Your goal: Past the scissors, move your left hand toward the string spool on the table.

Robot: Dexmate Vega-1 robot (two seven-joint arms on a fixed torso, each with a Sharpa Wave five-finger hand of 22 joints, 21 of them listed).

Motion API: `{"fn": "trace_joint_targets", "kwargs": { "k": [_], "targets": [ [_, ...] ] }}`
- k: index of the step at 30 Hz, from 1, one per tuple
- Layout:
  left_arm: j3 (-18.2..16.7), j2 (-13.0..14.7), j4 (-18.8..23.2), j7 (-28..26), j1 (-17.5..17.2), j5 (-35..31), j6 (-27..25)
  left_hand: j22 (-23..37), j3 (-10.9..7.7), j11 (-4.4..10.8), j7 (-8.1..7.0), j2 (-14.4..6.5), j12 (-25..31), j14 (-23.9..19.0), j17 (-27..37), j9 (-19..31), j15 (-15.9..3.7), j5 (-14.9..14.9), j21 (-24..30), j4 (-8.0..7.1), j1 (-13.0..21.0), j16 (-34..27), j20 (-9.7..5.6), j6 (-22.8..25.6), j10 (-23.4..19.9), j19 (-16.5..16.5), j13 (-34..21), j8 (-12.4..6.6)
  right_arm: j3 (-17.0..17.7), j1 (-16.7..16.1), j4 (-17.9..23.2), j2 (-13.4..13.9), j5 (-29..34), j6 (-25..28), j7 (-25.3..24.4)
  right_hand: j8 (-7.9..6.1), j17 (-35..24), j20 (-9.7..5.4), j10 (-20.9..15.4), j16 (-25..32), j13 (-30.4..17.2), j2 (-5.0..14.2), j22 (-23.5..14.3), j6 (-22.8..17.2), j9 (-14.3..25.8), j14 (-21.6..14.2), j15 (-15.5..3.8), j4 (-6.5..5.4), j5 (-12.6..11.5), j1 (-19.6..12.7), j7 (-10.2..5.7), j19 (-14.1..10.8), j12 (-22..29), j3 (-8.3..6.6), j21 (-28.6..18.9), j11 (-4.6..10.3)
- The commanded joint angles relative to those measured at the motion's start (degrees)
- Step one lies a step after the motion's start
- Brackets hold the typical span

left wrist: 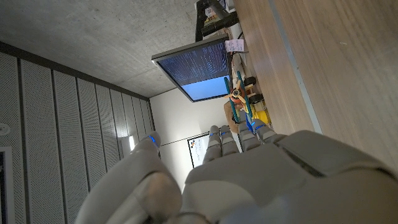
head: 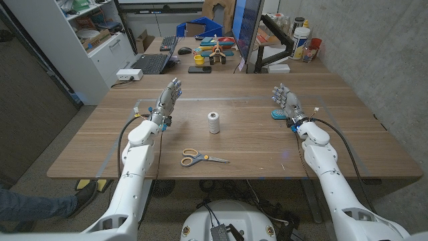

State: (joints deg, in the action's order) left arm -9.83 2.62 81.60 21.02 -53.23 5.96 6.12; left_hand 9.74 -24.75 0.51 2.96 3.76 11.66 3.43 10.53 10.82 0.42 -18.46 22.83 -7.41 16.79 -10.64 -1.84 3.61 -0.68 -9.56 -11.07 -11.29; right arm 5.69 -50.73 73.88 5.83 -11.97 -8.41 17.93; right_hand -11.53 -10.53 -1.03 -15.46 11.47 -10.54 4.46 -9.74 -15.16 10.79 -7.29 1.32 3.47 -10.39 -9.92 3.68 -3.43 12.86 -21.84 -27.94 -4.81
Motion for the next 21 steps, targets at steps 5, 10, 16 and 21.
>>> {"fn": "trace_joint_targets", "kwargs": {
  "k": [5, 10, 16, 21],
  "targets": [
    [-2.6, -3.5, 1.7, 2.9, -0.4, -4.1, 1.5, 0.3, -0.16, 0.37, -0.29, -0.1, 0.3, -0.3, 0.1, 0.1, 0.11, -0.5, -0.3, 0.56, 0.8, -0.6, -0.10, 0.8, -0.6, -1.6, -0.1, -0.44, 2.7, 0.1, 0.4, -2.6, 2.4, 0.5, 1.9, -0.12, -0.3, -0.12, -0.6, 0.2, -0.2, 0.15, -0.3, -0.5, 0.2, -0.6, -0.12, 0.07, -0.2, -0.2, -0.33, -0.4, 0.2, -0.28, 0.2, -0.26],
    [-2.7, -3.9, 2.0, 3.4, -0.5, -4.6, 1.6, 0.3, -0.19, 0.39, -0.31, -0.2, 0.4, -0.4, 0.0, 0.1, 0.08, -0.6, -0.4, 0.66, 1.0, -0.6, -0.03, 0.9, -0.7, -1.6, -0.1, -0.47, 3.1, 0.0, 0.3, -2.9, 2.6, 0.3, 2.2, -0.09, -0.2, -0.09, -0.6, 0.1, -0.2, 0.15, -0.3, -0.5, 0.2, -0.6, -0.11, 0.13, -0.2, -0.3, -0.40, -0.4, 0.2, -0.30, 0.3, -0.28],
    [-2.8, -4.2, 2.7, 3.9, -0.6, -5.2, 1.9, 0.3, -0.24, 0.54, -0.35, -0.3, 0.4, -0.4, 0.0, 0.1, 0.08, -0.6, -0.6, 0.81, 1.2, -0.6, 0.03, 0.9, -0.7, -1.6, -0.1, -0.49, 3.4, -0.1, 0.4, -3.2, 2.7, 0.2, 2.4, -0.07, -0.2, -0.07, -0.7, 0.1, -0.2, 0.17, -0.3, -0.5, 0.2, -0.6, -0.14, 0.12, -0.2, -0.2, -0.37, -0.5, 0.2, -0.29, 0.4, -0.27],
    [-2.7, -4.3, 3.4, 4.2, -0.8, -5.6, 2.0, 0.3, -0.33, 0.49, -0.35, -0.4, 0.4, -0.4, 0.0, 0.1, 0.03, -0.7, -0.7, 1.04, 1.6, -0.6, 0.16, 1.1, -0.7, -1.6, -0.1, -0.52, 3.7, -0.2, 0.3, -3.4, 2.6, -0.1, 2.5, -0.06, -0.2, -0.06, -0.8, 0.0, -0.2, 0.13, -0.3, -0.5, 0.2, -0.7, -0.14, 0.21, -0.2, -0.3, -0.43, -0.5, 0.2, -0.30, 0.5, -0.22]
  ]
}}
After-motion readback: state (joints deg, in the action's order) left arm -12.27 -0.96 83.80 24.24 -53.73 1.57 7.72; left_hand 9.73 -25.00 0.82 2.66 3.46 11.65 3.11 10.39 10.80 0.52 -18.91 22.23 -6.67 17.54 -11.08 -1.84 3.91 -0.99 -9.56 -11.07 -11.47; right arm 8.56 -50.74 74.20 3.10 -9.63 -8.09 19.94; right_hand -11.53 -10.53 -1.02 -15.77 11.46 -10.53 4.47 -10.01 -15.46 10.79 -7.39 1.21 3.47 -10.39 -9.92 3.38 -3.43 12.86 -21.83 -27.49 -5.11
